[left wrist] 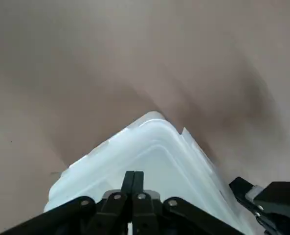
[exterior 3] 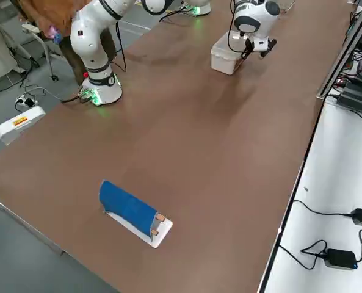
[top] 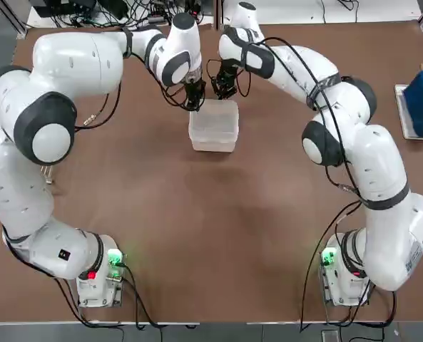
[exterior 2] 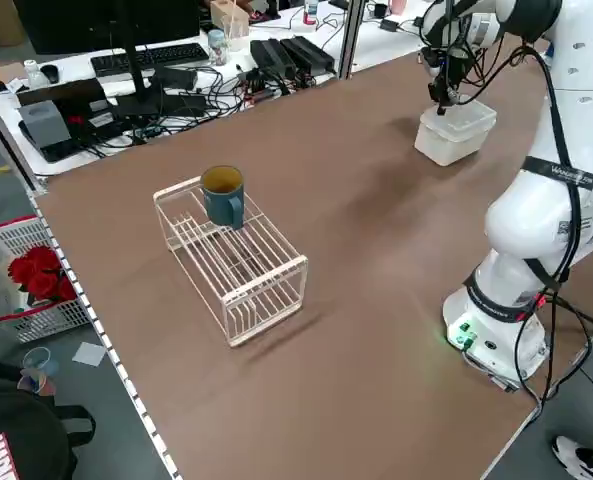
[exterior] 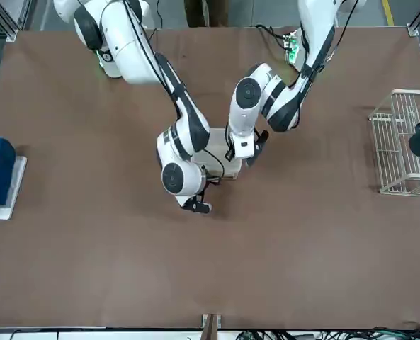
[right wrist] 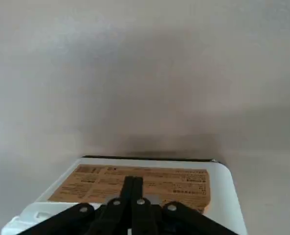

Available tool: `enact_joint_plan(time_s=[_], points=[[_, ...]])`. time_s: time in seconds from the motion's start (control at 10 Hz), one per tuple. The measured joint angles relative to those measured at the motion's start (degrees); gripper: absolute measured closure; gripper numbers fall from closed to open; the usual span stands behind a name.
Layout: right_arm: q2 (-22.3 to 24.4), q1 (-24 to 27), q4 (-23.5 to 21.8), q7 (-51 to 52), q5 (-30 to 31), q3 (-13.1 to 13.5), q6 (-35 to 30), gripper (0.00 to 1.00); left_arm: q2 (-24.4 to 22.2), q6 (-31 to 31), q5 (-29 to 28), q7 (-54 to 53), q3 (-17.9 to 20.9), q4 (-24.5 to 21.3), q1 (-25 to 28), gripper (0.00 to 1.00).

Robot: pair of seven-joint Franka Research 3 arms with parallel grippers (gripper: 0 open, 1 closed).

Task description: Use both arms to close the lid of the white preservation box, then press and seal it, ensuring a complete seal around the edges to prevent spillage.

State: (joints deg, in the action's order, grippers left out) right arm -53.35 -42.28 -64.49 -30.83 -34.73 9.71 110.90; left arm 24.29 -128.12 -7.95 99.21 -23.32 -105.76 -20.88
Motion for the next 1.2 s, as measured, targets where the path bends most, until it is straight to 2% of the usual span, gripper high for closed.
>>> enact_joint_plan(time_s=[1.2], points=[[0.36, -2.92, -0.3, -1.3, 0.42, 1.39, 0.85, 0.99, -0.04, -0.03, 0.0, 0.0, -0.04, -0.02, 0.08, 0.99]])
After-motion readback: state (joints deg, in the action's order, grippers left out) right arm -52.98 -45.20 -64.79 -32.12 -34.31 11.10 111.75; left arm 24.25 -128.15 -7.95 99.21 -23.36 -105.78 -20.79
